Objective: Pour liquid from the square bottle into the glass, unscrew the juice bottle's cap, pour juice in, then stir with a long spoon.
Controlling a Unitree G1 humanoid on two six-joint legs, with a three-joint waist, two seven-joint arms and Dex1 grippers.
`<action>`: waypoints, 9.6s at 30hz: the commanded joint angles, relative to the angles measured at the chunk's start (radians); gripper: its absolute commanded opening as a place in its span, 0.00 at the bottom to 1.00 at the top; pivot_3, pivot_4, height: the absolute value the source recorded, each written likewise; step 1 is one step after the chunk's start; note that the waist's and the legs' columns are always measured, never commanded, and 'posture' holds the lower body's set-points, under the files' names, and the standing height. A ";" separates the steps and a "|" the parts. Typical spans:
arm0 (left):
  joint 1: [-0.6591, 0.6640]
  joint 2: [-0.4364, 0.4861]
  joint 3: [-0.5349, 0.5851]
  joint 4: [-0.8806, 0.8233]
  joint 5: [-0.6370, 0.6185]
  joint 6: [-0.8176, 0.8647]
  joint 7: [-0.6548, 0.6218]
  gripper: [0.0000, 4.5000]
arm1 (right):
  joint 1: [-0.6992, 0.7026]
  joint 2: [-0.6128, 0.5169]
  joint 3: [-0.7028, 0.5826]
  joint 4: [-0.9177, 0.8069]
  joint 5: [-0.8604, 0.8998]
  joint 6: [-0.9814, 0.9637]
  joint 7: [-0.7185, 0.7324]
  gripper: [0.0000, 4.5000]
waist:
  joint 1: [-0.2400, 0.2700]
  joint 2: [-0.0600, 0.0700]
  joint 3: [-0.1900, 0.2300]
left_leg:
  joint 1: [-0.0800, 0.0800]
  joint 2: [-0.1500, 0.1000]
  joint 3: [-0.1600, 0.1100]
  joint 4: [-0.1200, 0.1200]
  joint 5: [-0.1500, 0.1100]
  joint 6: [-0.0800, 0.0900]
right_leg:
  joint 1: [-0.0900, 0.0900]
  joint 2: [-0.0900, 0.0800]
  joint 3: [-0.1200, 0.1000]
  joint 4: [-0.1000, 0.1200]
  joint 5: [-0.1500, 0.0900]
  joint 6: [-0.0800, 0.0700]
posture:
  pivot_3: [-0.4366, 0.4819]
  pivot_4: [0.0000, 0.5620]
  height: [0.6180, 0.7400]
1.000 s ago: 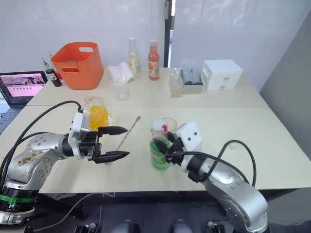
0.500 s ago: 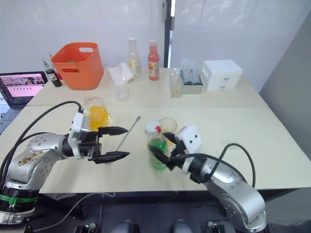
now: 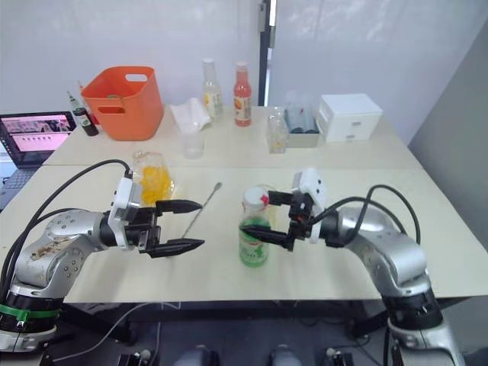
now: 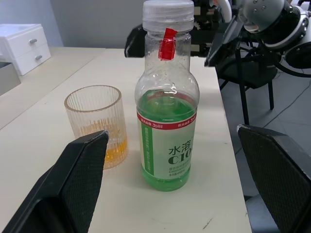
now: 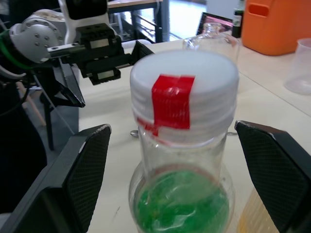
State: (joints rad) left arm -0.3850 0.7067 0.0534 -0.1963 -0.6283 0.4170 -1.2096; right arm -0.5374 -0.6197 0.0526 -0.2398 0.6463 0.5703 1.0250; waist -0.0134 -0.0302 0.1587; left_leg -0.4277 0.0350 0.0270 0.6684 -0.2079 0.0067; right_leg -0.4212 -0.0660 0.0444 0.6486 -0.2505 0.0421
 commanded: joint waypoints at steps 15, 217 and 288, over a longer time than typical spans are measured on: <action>0.029 0.027 0.037 -0.057 -0.018 0.004 0.019 1.00 | -0.050 0.031 -0.014 0.047 -0.002 -0.051 0.114 0.32 | 0.001 0.000 0.000 | -0.001 -0.001 0.000 0.000 0.000 0.000 | -0.001 -0.001 0.000 0.000 0.000 0.000 | 0.48 0.27 0.79; -0.284 -0.201 -0.223 0.102 0.148 0.019 0.015 0.30 | -0.201 -0.099 -0.197 -0.259 0.248 0.338 -0.201 0.99 | 0.016 0.000 0.000 | -0.002 -0.001 -0.002 0.002 0.000 0.000 | -0.001 -0.002 -0.001 0.003 0.001 0.000 | 0.48 0.27 0.79; -0.241 -0.164 -0.213 0.022 0.123 0.065 0.026 0.30 | -0.585 0.026 0.258 0.618 0.030 -0.100 0.589 0.73 | 0.001 0.001 0.000 | -0.004 0.002 -0.002 0.006 -0.001 0.001 | -0.002 0.003 0.000 0.001 0.002 0.000 | 0.48 0.27 0.79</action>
State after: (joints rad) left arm -0.6298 0.5442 -0.1302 -0.1466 -0.5148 0.4822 -1.1725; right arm -1.1005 -0.5928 0.3468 0.3931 0.6686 0.4819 1.5729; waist -0.0124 -0.0295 0.1591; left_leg -0.4314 0.0374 0.0251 0.6740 -0.2087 0.0078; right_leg -0.4230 -0.0631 0.0440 0.6502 -0.2489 0.0416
